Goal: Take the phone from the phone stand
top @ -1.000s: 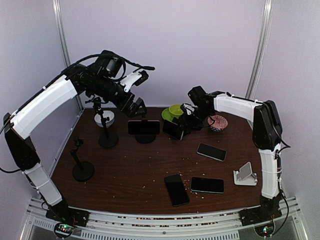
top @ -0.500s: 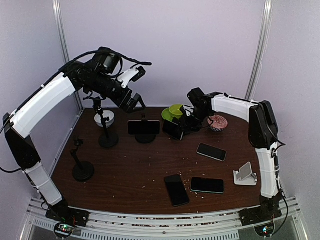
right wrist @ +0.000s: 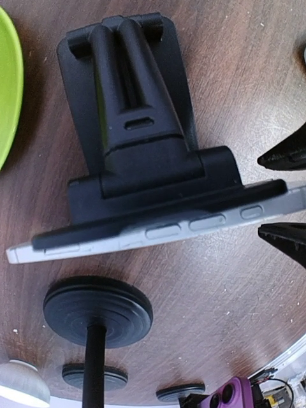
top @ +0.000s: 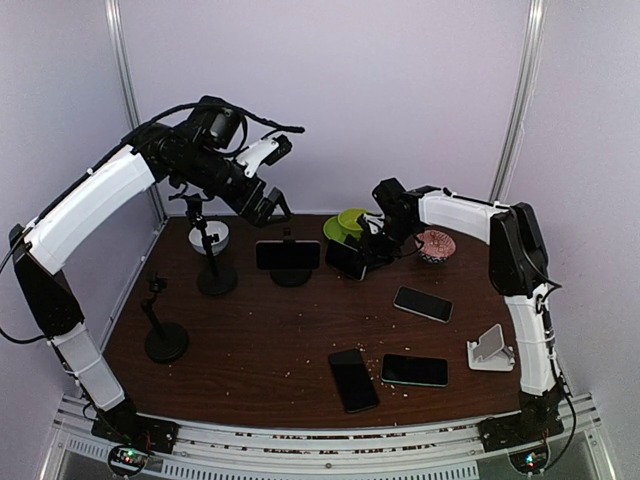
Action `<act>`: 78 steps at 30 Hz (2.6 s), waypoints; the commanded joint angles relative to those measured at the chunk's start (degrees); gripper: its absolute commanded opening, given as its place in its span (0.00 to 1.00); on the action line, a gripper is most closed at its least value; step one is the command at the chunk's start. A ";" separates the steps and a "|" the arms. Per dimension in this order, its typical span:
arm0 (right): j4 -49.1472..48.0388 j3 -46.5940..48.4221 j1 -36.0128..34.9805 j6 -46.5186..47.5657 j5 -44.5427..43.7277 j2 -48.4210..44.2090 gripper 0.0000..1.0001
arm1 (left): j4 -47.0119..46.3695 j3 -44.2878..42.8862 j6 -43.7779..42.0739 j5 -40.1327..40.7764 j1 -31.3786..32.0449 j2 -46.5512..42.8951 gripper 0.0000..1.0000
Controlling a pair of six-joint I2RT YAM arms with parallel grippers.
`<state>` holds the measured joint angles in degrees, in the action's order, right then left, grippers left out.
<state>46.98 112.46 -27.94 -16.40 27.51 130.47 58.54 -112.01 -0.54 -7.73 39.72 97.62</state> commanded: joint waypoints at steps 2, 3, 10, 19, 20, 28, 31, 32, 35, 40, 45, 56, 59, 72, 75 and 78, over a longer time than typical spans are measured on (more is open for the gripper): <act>0.39 2.31 0.35 0.57 0.62 0.87 0.26 | -0.27 -1.72 -0.61 -0.52 -0.68 0.11 0.98; 0.37 2.36 0.35 0.65 0.54 0.98 0.24 | -0.27 -1.68 -0.61 -0.47 -0.70 0.11 0.98; 0.61 2.67 0.50 1.00 0.68 1.40 0.13 | -0.05 -1.75 -0.52 -0.36 -0.79 0.11 0.98; 1.98 2.76 0.86 2.26 1.50 0.96 0.00 | -0.16 -2.27 -0.52 0.16 -0.94 0.12 0.98; 2.24 2.74 0.87 2.52 1.45 0.72 0.00 | -0.13 -2.33 -0.52 0.12 -0.96 0.11 0.98; 4.48 1.73 0.96 5.20 -0.46 -2.81 0.00 | -0.12 -3.31 -0.87 0.12 -0.99 0.54 0.98; 4.63 0.07 0.96 5.73 -1.40 -4.61 0.00 | -0.10 -3.64 -0.78 0.12 -1.05 0.73 0.98; 4.69 -0.60 0.95 5.89 -1.60 -5.20 0.00 | -0.10 -3.60 -0.66 0.05 -1.04 0.73 0.98; 4.89 -3.07 0.93 6.24 -1.75 -7.11 0.00 | -0.10 -3.27 -0.16 -0.20 -0.97 0.42 0.98; 5.45 -7.56 0.89 6.94 -1.67 -10.81 0.00 | -0.18 -1.97 1.07 -0.83 -1.04 -0.28 0.98; 5.99 -13.44 0.81 7.86 -1.68 -15.02 0.00 | -0.18 -1.11 2.32 -1.84 -0.97 -0.68 0.98; 9.67 -23.41 0.87 12.03 -2.44 -23.40 0.00 | -1.50 -0.74 4.30 -5.18 -0.92 -0.80 0.98; 9.35 -25.25 0.79 11.29 -1.89 -26.09 0.00 | -1.50 -0.75 4.49 -5.26 -0.97 -1.00 0.98; 6.73 -34.62 -4.73 18.12 6.06 -43.21 0.00 | -20.01 18.67 -5.18 -20.67 0.86 -14.19 0.93; 4.09 -37.77 -8.59 21.26 5.93 -48.03 0.00 | -19.82 20.79 -11.42 -25.39 1.81 -15.51 0.90; -0.13 -40.35 -12.37 22.24 5.70 -52.68 0.00 | -16.66 21.27 -17.32 -27.05 3.06 -15.33 0.89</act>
<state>53.69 74.19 -36.60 1.56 31.24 83.48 43.99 -91.98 -7.94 -28.10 41.34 82.61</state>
